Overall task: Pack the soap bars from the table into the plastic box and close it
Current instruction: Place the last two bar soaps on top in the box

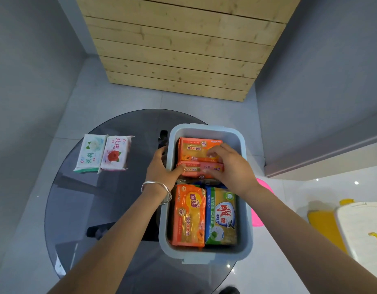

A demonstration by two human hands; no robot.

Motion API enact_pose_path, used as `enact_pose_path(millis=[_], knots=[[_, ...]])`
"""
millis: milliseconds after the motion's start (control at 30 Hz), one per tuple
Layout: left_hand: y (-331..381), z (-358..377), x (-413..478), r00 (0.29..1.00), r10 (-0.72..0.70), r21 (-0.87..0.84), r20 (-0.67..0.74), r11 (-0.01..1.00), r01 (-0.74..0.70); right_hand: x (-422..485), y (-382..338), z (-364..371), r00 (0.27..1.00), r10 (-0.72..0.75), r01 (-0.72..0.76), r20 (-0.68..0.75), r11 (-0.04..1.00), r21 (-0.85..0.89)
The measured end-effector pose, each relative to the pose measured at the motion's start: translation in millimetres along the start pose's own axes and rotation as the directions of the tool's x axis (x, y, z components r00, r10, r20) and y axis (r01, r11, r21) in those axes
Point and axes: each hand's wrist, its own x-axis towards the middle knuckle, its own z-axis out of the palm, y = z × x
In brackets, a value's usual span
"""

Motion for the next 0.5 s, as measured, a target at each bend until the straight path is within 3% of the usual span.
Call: enact_pose_path(millis=[100, 233, 367, 500], knots=[[-8.1, -12.6, -3.9, 1.000, 0.015, -0.135, -0.022, 0.991, -0.018, -6.4, -15.5, -2.0, 0.988, 0.142, -0.110, -0.062, 0.925, 0.363], [-28.6, -48.6, 1.4, 0.993, -0.055, -0.199, -0.102, 0.979, 0.034, -0.6, -66.1, 5.3, 0.967, 0.255, -0.147, -0.014, 0.601, 0.785], [-51.4, -96.1, 14.8, 0.965, -0.138, -0.227, -0.222, 0.970, 0.086, 18.3, -127.1, 36.0, 0.962, 0.261, -0.194, 0.084, 0.430, 0.882], [-82.7, -143.3, 32.5, 0.936, -0.205, -0.170, -0.284, 0.972, 0.162, 47.4, -171.9, 90.0, 0.897, 0.325, -0.406, 0.298, 0.341, 0.848]])
